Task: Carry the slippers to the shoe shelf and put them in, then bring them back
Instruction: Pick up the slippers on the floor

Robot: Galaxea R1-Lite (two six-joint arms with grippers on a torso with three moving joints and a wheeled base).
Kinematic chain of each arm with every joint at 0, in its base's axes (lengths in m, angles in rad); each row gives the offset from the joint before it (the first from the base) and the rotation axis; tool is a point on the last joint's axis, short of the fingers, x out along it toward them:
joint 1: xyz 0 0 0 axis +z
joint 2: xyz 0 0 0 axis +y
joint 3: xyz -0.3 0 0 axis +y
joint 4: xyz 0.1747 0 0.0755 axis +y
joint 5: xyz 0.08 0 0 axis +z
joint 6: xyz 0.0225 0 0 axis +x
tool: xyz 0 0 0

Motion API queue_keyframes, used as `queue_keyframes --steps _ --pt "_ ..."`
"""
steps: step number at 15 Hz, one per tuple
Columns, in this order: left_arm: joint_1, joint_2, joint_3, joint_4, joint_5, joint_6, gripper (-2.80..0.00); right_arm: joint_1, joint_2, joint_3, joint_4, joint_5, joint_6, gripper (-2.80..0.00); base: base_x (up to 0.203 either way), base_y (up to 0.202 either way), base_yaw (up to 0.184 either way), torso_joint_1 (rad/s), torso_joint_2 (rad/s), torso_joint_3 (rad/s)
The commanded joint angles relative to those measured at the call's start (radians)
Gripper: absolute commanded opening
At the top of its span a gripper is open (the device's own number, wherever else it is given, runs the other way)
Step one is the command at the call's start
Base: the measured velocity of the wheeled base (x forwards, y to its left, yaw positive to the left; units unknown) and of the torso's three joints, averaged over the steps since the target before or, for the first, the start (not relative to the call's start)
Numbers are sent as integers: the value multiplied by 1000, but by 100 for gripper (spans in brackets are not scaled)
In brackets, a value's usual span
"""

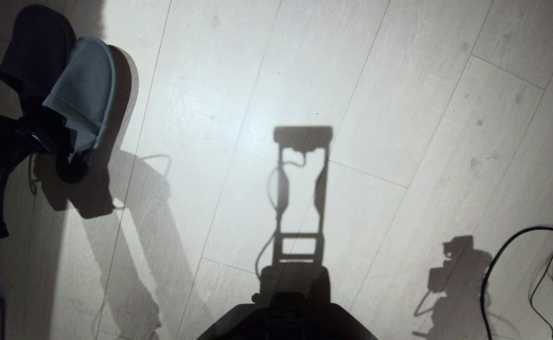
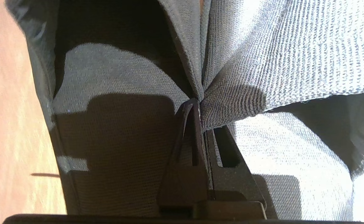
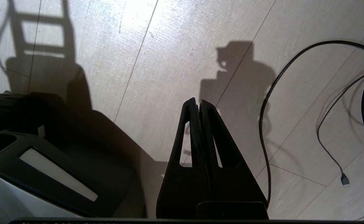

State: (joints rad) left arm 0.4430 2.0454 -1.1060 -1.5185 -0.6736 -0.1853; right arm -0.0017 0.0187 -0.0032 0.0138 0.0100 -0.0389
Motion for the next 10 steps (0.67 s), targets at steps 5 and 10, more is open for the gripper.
queue_keyframes --steps 5,10 --pt "14 -116 30 -11 -2 -19 -280 -1 6 0 0 1 -1 -280 0 0 0 0 0 0" --pt "49 -220 127 -11 -12 -54 -280 0 12 0 -3 1 1 -280 0 0 0 0 0 0"
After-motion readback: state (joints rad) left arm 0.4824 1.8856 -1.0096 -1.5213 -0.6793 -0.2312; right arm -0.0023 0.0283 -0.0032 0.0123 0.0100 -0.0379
